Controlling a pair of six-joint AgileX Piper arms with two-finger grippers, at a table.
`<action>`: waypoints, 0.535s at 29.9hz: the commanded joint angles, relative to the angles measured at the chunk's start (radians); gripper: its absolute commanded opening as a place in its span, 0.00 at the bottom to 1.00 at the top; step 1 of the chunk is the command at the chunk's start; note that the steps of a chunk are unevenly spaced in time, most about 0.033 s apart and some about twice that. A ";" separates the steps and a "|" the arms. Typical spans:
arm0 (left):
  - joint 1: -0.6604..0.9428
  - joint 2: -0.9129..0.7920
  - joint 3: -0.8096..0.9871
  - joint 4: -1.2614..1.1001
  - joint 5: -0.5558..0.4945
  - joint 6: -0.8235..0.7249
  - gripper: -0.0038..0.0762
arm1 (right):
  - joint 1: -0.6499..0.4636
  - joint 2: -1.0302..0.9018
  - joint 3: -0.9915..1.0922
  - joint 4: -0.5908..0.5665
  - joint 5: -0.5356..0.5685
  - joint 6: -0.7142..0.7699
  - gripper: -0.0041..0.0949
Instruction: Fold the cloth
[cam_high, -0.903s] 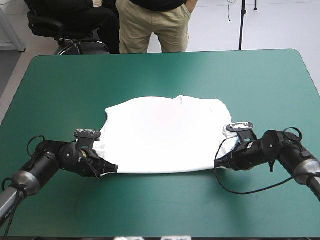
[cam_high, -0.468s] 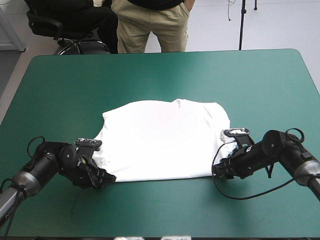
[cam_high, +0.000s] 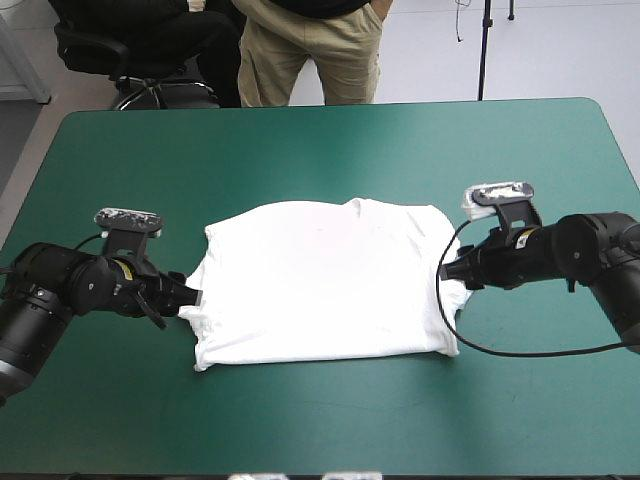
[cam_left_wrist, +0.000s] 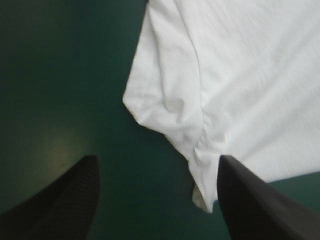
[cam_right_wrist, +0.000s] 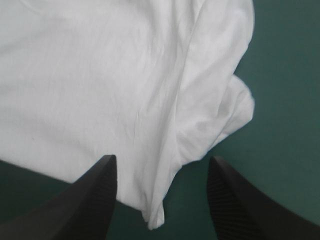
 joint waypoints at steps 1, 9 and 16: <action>0.036 0.015 -0.072 0.016 -0.016 -0.018 0.65 | -0.007 -0.027 -0.114 -0.025 -0.015 0.019 0.55; 0.193 0.150 -0.085 -0.124 -0.029 0.076 0.65 | -0.007 -0.023 -0.168 -0.031 -0.013 0.024 0.55; 0.190 0.296 -0.085 -0.123 -0.044 0.074 0.58 | -0.007 -0.002 -0.168 -0.026 -0.014 0.024 0.54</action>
